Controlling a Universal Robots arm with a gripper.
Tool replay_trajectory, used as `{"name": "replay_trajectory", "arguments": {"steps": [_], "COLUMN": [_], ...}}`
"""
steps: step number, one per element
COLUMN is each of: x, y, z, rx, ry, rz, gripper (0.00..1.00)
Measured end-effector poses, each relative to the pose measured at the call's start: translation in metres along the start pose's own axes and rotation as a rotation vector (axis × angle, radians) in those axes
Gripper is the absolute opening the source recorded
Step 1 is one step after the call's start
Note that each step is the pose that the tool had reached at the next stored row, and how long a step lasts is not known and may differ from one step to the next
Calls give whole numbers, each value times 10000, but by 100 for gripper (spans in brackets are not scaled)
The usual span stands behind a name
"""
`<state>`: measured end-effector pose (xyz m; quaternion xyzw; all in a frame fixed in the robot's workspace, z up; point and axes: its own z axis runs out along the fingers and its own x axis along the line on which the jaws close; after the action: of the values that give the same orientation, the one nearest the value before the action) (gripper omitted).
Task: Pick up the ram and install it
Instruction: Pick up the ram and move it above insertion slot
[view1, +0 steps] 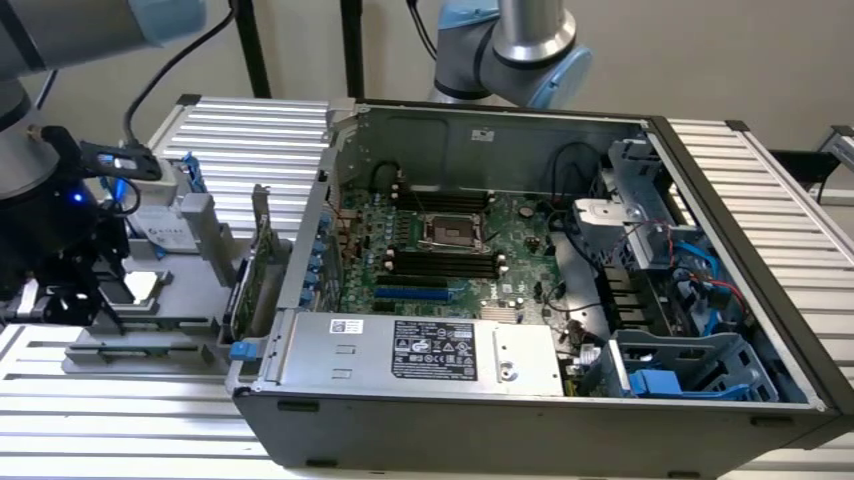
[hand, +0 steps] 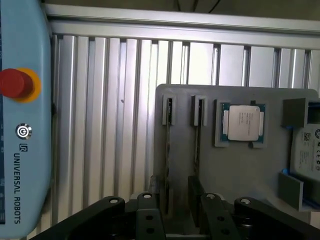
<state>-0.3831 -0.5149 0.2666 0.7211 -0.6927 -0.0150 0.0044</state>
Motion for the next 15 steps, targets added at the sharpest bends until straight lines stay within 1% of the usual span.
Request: {"name": "replay_trajectory", "arguments": {"steps": [9, 15], "x": [47, 74], "y": [-2, -4], "z": [163, 271], "rx": [6, 11], "ry": [-142, -271], "rz": [-3, -6], "gripper": [36, 36]}}
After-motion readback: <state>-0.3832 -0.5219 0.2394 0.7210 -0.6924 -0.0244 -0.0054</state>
